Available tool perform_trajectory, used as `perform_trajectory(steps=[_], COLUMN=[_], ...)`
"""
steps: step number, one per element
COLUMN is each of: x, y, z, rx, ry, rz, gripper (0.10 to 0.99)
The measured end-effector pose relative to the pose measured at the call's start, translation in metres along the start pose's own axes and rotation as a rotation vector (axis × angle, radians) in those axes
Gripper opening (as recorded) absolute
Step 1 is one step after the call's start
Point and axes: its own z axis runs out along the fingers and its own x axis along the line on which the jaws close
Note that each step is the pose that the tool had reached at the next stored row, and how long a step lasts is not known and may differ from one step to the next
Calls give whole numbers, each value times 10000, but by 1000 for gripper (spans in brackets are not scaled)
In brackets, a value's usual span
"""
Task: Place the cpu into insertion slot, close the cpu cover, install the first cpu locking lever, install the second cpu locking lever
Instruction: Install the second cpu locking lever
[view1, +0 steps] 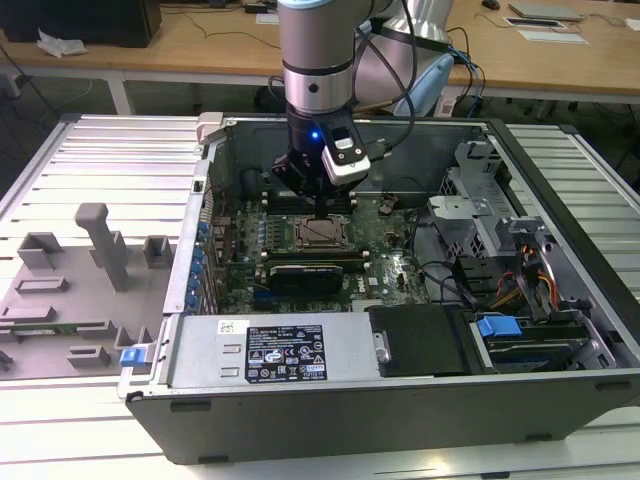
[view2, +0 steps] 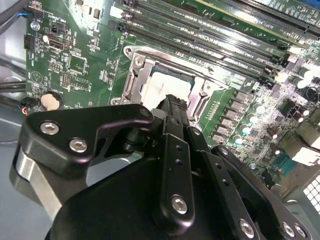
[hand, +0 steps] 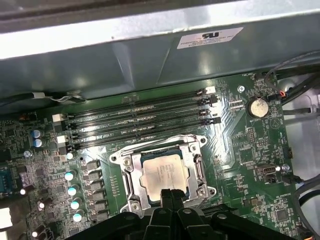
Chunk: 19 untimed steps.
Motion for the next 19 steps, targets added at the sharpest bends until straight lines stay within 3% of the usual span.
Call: perform_trajectory(steps=[14,19], x=[-64,-67], y=[-304,-339], z=[3,46], rx=[6,15], ry=[26,81], rz=[-1,-6], gripper=[106,106])
